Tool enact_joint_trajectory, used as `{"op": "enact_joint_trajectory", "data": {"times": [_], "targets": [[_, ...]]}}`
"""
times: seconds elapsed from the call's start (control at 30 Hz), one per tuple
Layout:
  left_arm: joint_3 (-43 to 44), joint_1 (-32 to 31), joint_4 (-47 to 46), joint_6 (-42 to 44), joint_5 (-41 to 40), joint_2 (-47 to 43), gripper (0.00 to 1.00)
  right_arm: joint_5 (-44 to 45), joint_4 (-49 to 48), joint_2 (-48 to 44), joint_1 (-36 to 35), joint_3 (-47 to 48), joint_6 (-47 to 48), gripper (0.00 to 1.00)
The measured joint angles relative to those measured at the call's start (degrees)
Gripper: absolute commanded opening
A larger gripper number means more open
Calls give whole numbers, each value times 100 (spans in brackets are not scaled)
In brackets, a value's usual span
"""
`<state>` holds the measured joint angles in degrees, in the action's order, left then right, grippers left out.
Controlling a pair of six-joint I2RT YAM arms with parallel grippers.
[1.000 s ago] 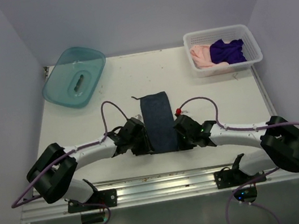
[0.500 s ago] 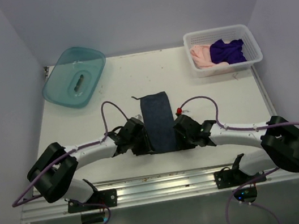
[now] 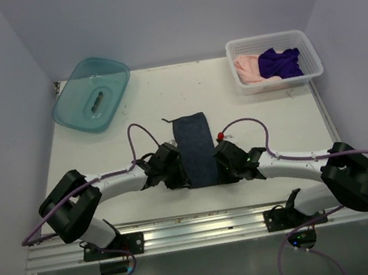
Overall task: Roll the towels
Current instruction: Fold the towel
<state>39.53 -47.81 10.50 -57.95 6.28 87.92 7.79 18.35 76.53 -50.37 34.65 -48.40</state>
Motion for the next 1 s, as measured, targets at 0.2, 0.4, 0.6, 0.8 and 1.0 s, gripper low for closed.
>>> {"op": "enact_joint_trajectory", "data": {"times": [0.2,0.4,0.6,0.8,1.0], "targets": [[15,0,-9,-2,2,35,0,2,-4,0,0,0,-4,6],[61,-11,103,-2,-70,15,0,24,7,-7,0,2,-17,0],[125,-28,487,2,-315,-96,0,44,7,-13,-15,72,-20,0],[216,-26,719,9,-472,-107,0,129,17,-22,-26,232,-9,0],[492,42,1043,122,-643,-105,0,304,90,-7,-26,531,74,0]]}}
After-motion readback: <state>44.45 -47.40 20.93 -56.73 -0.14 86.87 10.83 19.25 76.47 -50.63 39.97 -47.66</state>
